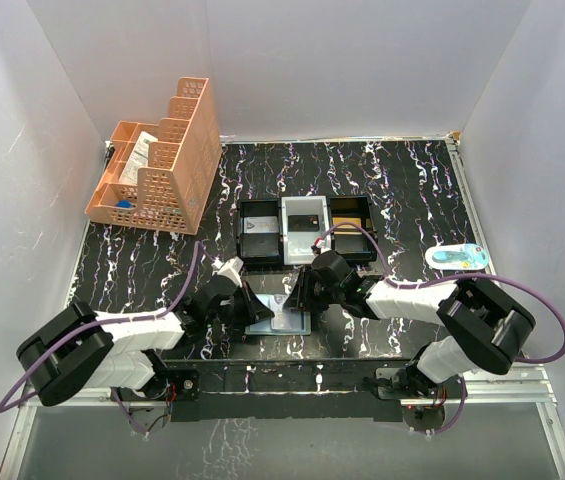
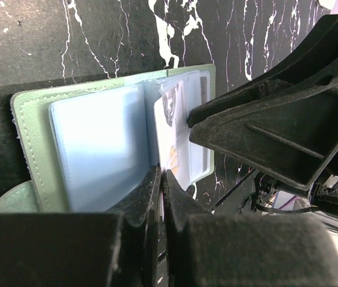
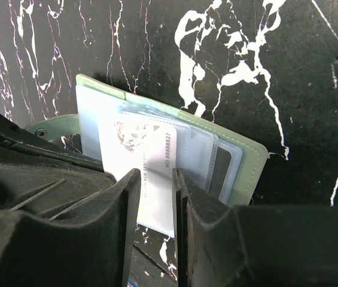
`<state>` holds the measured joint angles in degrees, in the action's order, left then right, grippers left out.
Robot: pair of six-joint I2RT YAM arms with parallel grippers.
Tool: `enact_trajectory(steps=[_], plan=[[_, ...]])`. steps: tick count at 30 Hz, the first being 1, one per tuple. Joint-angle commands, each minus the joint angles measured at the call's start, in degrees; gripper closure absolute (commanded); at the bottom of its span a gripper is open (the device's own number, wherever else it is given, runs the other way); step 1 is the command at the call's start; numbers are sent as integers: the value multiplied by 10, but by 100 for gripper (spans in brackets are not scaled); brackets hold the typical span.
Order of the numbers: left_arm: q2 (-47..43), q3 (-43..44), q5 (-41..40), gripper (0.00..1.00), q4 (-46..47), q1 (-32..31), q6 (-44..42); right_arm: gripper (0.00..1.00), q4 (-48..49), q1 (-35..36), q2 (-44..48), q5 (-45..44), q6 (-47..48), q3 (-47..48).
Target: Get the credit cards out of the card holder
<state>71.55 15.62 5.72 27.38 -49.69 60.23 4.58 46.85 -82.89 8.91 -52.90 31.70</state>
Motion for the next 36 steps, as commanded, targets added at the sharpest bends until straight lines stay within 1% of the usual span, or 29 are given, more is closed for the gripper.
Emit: enact_trajectory(steps=[1,6,11,17,23,27,30,33,34,36], plan=[[-22,-15,2,100,39,-3,0,73,-40,1,-20,-31,13,-14],[-50,-20,-21,100,6,-3,2,74,-44,1,-22,-35,18,-14],[-100,-15,-47,100,-64,-2,-15,75,-38,0,-39,-15,36,-11],[-109,-3,-50,100,-114,0,-33,75,-49,0,-38,-16,37,1],[-98,-2,-39,100,-93,0,-37,69,-101,0,30,-5,88,53],[-68,6,-13,99,-64,0,-41,67,-71,0,65,43,83,62],[-45,15,1,97,-47,0,-44,66,-43,1,54,65,71,61],[-30,18,8,94,-36,0,-41,66,-20,1,18,84,67,57],[-28,20,9,92,-38,0,-37,67,-30,0,1,83,70,61],[-30,25,12,88,-49,0,-37,67,-65,1,-18,54,75,66]])
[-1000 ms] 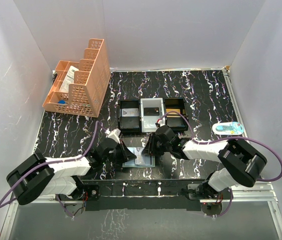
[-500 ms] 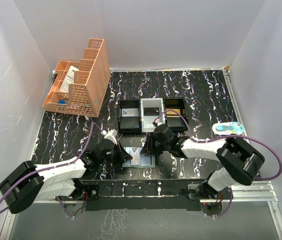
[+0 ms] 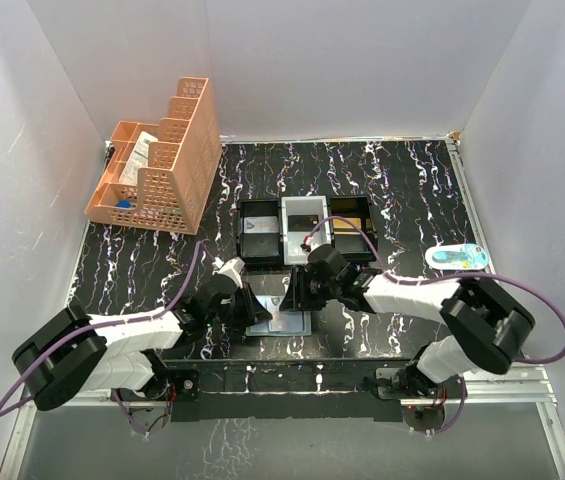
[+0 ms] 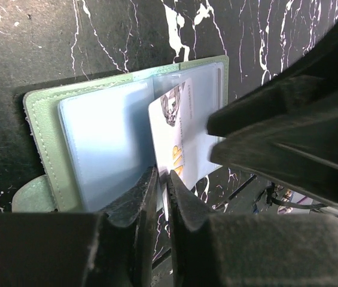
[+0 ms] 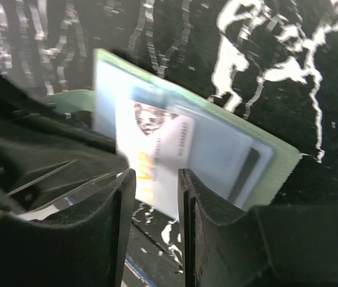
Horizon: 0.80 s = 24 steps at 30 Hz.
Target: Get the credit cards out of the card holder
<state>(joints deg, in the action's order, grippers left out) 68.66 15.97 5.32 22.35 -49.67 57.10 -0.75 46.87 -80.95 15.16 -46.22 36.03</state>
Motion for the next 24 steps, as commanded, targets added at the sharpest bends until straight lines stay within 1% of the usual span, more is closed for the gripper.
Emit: enact_trajectory(steps=[1,2,4,6,9,11,15,17,19,22,24], plan=[[-3,23,16,85,-3,-1,-7,68,-21,1,-40,-21,9,19],[-4,21,18,81,1,-1,-8,68,-23,1,-41,-30,8,13],[0,17,25,75,15,-1,-9,69,-20,1,-38,-42,1,1],[12,23,36,73,28,0,-12,69,-9,1,-33,-43,-2,-9],[33,29,62,72,62,0,-10,70,-4,1,-26,-50,-8,-18],[41,31,61,76,68,0,-4,70,-1,1,-21,-56,-9,-24],[40,24,56,77,88,0,12,70,-2,1,-14,-63,-9,-29],[37,16,53,81,108,0,20,71,-5,1,-12,-69,-13,-29],[33,3,47,87,125,0,31,71,-7,1,-10,-74,-15,-27],[29,14,45,98,95,0,17,70,-9,1,0,-86,-18,-27],[21,26,46,100,55,0,0,69,-18,0,8,-91,-9,-20]])
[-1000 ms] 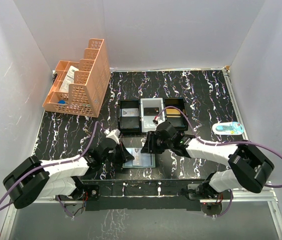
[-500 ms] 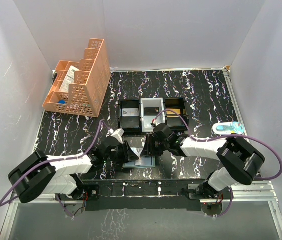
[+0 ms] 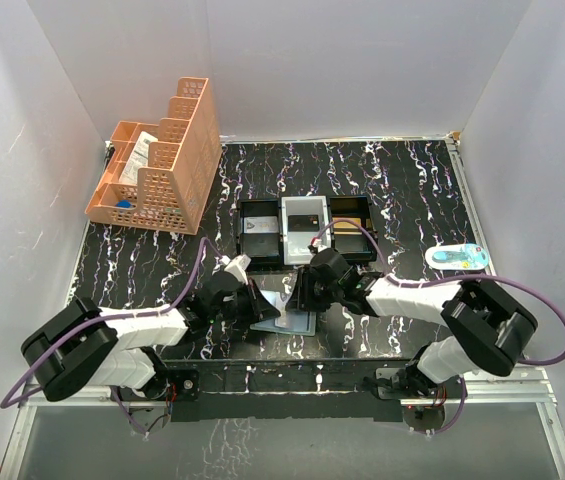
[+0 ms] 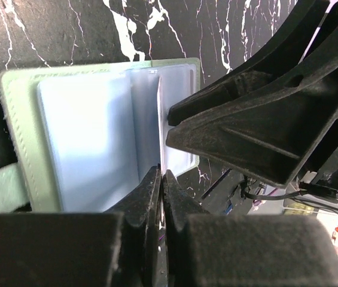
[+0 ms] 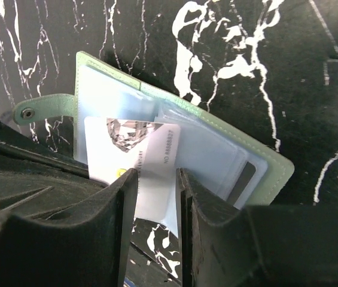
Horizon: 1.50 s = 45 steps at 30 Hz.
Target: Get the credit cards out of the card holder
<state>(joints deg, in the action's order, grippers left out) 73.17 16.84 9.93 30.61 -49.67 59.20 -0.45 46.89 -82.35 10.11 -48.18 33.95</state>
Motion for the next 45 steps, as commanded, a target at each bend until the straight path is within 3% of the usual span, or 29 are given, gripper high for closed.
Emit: enact_trajectory(steps=[1,9,17,21,26,30,35,40,45], plan=[[-34,19,-6,100,-44,0,-27,69,-33,0,26,-42,18,9],[-137,38,-61,100,-188,0,-56,66,-58,0,39,-16,37,63],[-220,78,-117,100,-323,0,-76,57,64,0,60,48,-16,25],[-250,98,-170,100,-406,1,-73,59,94,0,26,66,-46,28],[-267,91,-175,100,-413,1,-79,58,111,0,-36,74,-53,27],[-267,90,-173,100,-411,2,-77,43,57,0,-38,10,-63,24],[-280,93,-179,100,-421,1,-75,30,56,0,35,-2,-54,28],[-294,89,-154,100,-388,1,-92,3,65,-1,128,-73,-50,0],[-294,85,-118,100,-349,5,-104,2,107,-1,216,-96,-40,-53]])
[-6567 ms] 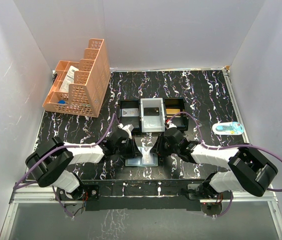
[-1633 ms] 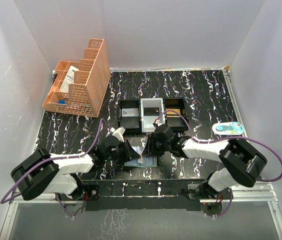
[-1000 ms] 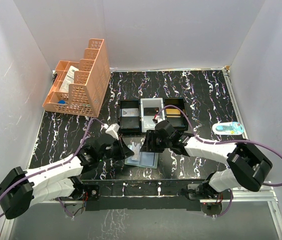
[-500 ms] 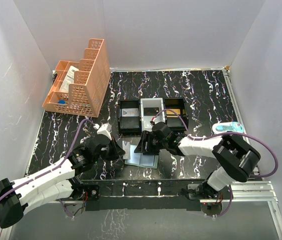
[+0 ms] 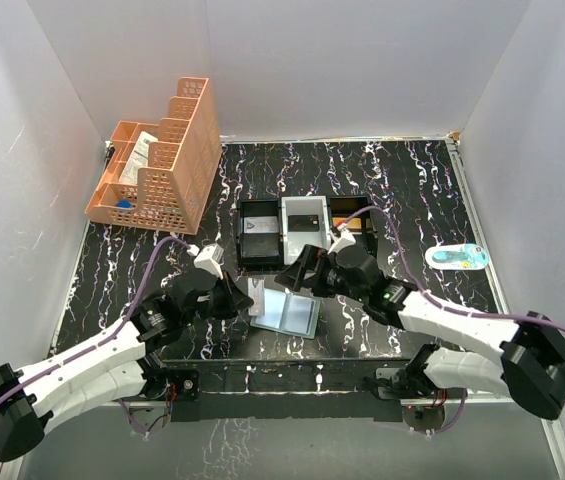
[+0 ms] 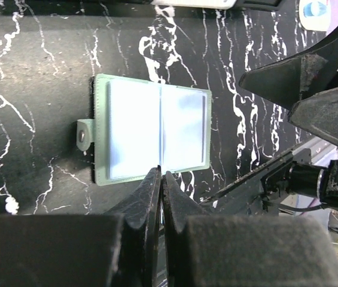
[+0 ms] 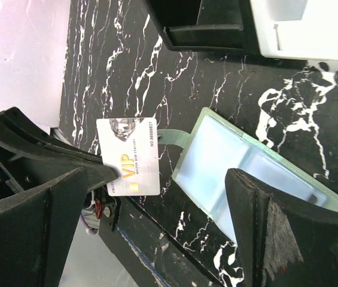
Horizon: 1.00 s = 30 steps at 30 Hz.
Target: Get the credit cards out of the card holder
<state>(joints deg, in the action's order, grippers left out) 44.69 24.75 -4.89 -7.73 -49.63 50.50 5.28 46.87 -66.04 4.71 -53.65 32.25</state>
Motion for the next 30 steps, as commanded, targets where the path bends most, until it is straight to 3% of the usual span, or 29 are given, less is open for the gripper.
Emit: enact_trajectory(steps=[1,4,11,15,27,30], plan=[[-9,12,28,100,23,7,-12,2,62,-1,70,-46,10,-48],[-12,24,59,100,10,36,-10,2,122,-4,111,-32,3,-95],[-19,3,269,100,93,172,0,2,162,-6,107,39,-6,-94],[-20,-40,377,100,229,186,44,7,224,-6,89,106,-18,-95],[-19,-94,451,100,398,187,114,45,318,-6,24,192,-54,-81],[-15,-95,461,100,404,187,120,54,339,-6,12,206,-65,-79]])
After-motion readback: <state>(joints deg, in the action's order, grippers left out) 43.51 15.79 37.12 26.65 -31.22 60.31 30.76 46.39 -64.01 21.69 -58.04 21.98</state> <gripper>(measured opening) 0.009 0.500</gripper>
